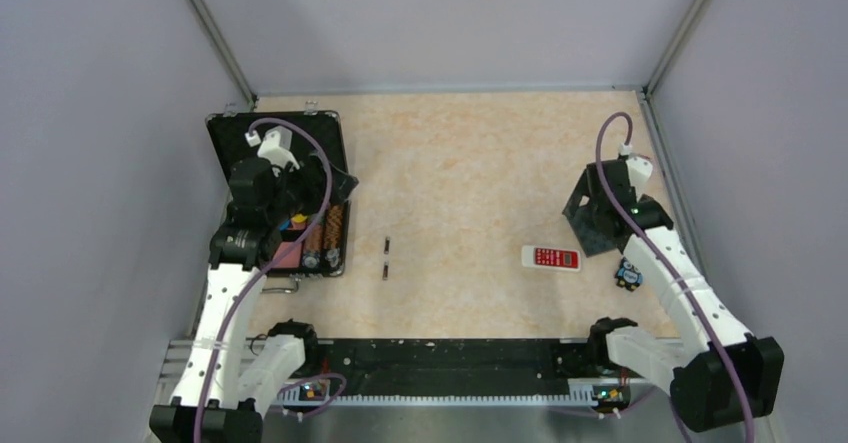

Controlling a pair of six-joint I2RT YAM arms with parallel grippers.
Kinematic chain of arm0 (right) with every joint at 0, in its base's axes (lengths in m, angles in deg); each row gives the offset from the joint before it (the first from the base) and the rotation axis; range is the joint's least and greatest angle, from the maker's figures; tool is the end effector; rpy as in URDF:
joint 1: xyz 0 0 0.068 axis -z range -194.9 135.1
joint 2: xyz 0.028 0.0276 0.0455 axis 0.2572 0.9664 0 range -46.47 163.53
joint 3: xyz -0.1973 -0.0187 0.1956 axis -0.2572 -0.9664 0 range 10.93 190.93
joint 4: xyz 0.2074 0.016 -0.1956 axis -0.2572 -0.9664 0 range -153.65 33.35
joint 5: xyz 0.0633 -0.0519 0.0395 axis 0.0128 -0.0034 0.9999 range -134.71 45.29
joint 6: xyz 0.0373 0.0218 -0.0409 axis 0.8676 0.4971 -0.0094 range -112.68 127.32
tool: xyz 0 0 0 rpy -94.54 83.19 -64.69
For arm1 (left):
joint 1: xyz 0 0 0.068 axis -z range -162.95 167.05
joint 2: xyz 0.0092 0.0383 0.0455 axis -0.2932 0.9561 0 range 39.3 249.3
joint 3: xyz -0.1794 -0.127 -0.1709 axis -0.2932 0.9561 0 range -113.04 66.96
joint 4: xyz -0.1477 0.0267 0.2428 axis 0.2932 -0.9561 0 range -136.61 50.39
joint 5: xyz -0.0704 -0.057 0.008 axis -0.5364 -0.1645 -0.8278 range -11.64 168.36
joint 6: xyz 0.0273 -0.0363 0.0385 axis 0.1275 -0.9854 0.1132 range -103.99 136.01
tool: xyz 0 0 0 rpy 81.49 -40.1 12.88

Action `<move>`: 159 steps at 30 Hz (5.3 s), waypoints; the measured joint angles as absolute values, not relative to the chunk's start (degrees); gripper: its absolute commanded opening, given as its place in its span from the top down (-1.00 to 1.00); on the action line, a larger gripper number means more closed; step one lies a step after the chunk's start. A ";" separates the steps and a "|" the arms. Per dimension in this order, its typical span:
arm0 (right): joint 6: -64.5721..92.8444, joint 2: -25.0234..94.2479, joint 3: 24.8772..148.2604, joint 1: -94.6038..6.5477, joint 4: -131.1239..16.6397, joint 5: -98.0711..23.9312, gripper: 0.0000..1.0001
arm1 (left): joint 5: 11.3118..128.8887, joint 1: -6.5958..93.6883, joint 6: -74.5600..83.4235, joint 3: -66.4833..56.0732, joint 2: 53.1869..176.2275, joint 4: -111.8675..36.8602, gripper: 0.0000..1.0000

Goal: Load the batteries into the remote control
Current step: Move the remote control to the center of the board, then pick up the remote control from the center of the board.

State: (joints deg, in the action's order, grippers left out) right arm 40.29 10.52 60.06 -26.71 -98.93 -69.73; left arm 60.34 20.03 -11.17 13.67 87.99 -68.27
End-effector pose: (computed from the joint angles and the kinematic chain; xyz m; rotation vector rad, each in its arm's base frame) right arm 0.2209 0.0273 0.2751 0.6140 2.2637 -0.1567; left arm 0.2111 -0.0244 0.3506 -0.2199 2.0160 -0.6493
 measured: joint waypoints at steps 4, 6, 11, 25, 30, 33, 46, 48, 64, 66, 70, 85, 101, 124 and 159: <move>45.39 17.12 60.04 -26.71 -100.55 -68.39 -0.76 | 57.83 20.01 -11.43 14.34 89.28 -65.43 -0.97; 50.24 19.20 59.12 -26.71 -100.76 -66.60 -0.73 | 56.43 20.01 -11.63 14.76 90.13 -63.49 -0.97; 67.53 20.47 53.87 -27.85 -102.40 -61.03 -0.66 | 53.85 20.01 -11.54 15.46 92.12 -59.55 -0.96; 97.25 33.43 57.68 -29.53 -107.37 -57.22 -0.71 | 52.19 20.03 -11.23 17.80 93.17 -54.94 -0.93; 99.50 39.37 60.91 -29.53 -108.52 -56.17 -0.60 | 52.52 20.03 -10.86 17.84 93.06 -54.98 -0.92; 100.36 42.50 61.02 -29.53 -108.74 -55.52 -0.51 | 52.84 20.03 -10.49 17.84 92.93 -55.05 -0.92; 98.89 47.53 66.62 -32.38 -110.25 -55.58 0.62 | 53.46 20.03 -8.92 17.86 92.73 -55.73 -0.90; 98.00 50.15 69.74 -36.07 -110.43 -55.78 0.63 | 52.89 20.03 -8.89 18.15 92.82 -55.77 -0.89; 86.89 65.41 89.17 -57.66 -111.43 -58.25 0.22 | 52.69 24.97 -9.99 27.63 87.20 -56.40 -0.84; 85.97 65.45 89.22 -58.76 -111.15 -58.34 -0.14 | 52.71 25.73 -10.53 28.79 85.47 -56.36 -0.84; 84.57 64.99 88.52 -59.65 -110.05 -58.58 -0.64 | 53.11 27.29 -11.58 30.95 83.44 -56.47 -0.85; 73.27 44.99 76.78 -58.82 -105.14 -59.52 -0.70 | 58.15 39.05 -10.91 31.11 93.34 -54.20 -0.82; 61.19 22.48 63.25 -46.58 -106.23 -61.16 -0.64 | 71.55 65.03 0.70 4.77 134.54 -51.22 -0.73; 62.85 4.08 57.68 -43.19 -110.21 -62.93 -0.64 | 73.41 67.79 8.79 -8.21 151.98 -56.16 -0.71; 50.28 -3.27 60.78 -42.21 -91.02 -44.48 -0.88 | 59.68 52.92 -12.50 -11.73 132.68 -52.58 1.00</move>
State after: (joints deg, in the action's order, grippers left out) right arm 50.28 -3.27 60.78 -42.21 -91.02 -44.48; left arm 59.68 52.92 -12.50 -11.73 132.68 -52.58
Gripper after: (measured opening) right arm 0.867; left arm 0.620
